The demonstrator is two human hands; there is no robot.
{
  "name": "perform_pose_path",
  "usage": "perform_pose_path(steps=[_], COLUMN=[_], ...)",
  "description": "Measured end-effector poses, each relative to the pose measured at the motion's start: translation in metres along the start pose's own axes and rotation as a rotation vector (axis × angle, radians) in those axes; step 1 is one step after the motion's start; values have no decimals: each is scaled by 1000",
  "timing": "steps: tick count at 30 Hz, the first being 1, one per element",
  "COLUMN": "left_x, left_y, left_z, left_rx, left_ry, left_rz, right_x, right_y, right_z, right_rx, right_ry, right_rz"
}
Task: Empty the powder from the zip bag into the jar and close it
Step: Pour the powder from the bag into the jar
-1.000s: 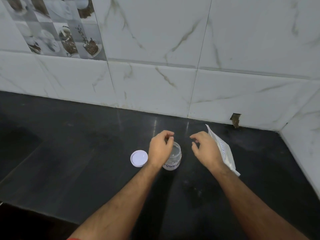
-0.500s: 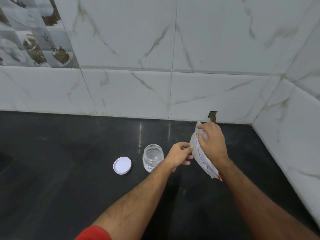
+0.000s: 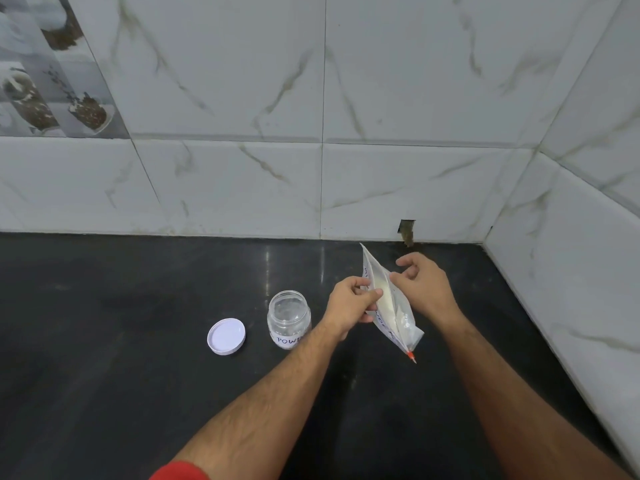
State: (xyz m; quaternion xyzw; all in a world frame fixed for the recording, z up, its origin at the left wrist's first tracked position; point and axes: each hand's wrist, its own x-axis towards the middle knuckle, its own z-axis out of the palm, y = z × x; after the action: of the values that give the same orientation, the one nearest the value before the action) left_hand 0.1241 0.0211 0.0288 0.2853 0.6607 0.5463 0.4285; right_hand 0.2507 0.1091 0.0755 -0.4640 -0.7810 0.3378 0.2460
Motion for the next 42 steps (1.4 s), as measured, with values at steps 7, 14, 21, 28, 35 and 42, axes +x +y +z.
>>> perform_pose_path(steps=[7,14,21,28,35,42], left_x=[2,-1,3,13,22,19], left_y=[6,22,68,113,108,90], left_z=[0,2,-11,-14,-20,-9], left_rx=[57,302,619,681,780,762], left_ry=[142,250,379,451,429,290], left_rz=[54,135,274,352,312,260], right_x=[-12,-7,31,51,41,33], right_y=[7,-2,-20,-29,-13,-8], right_z=[9,8,-52,-80,-71,-63], right_rx=[-257,-523,-470,-263,-107,120], right_ry=[-270,-175,25,152,152,-8], right_rz=[48,59,107,140,214,235])
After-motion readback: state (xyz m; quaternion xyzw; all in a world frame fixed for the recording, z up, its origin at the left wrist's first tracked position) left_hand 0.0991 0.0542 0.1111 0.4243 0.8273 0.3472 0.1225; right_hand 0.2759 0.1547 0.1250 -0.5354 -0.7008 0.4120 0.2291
